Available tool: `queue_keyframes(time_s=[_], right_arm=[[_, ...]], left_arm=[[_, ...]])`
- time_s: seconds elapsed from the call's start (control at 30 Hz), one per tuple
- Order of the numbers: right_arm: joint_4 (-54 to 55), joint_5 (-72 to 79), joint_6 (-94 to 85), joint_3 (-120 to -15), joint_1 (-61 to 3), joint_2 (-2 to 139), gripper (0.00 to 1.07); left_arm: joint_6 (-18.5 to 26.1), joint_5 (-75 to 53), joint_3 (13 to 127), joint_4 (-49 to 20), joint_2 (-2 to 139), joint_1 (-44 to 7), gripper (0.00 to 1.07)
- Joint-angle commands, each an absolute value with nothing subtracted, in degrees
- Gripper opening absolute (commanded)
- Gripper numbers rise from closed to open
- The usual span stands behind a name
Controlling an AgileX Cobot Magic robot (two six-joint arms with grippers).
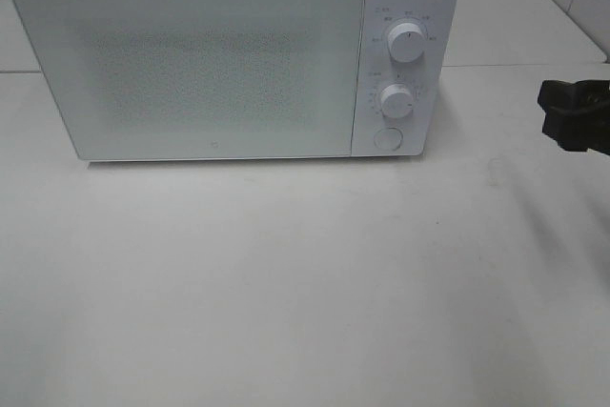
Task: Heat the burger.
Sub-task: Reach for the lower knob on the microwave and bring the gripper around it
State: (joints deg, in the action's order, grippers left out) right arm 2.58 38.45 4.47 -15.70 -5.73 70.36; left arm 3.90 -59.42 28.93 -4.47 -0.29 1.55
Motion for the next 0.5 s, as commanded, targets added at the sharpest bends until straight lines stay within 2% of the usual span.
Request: queue_keyframes(time_s=[0.03,0.17,0.2,0.27,0.37,0.43,0.5], right_arm=[[5.73,43.32,1.03,-14.78,-8.71,72.77,0.72],[10.66,46.70,-3.55,-14.09,-12.89,75.69,0.72],[14.32,48.41,-5.73,-14.09,-16.21,77.64,0.72],[15.81,49.45,-6.53,-14.09,-17.48,78.78,0.72],[23.15,55.18,-9.91,-14.09,-23.49,82.79,0.72],[24.69,56.32,-10.31,-14.09,-24.75,83.65,0.72],[31.80,61.42,-11.69,-14.21,-31.05,87.09,0.72]], left_arm=[[4.01,-59.19,28.93,-4.58,-1.72,1.66,0.90],[4.01,-59.19,28.93,-4.58,-1.72,1.66,0.90],[4.01,-59.19,28.93,-4.58,-1.72,1.66,0.90],[4.01,-59.19,28.93,-4.58,-1.72,1.66,0.90],[4.01,-59.19,28.93,-4.58,-1.72,1.66,0.90],[4.01,-59.19,28.93,-4.58,-1.72,1.66,0.90],[4.07,-59.19,28.93,-4.58,-1.72,1.66,0.90]])
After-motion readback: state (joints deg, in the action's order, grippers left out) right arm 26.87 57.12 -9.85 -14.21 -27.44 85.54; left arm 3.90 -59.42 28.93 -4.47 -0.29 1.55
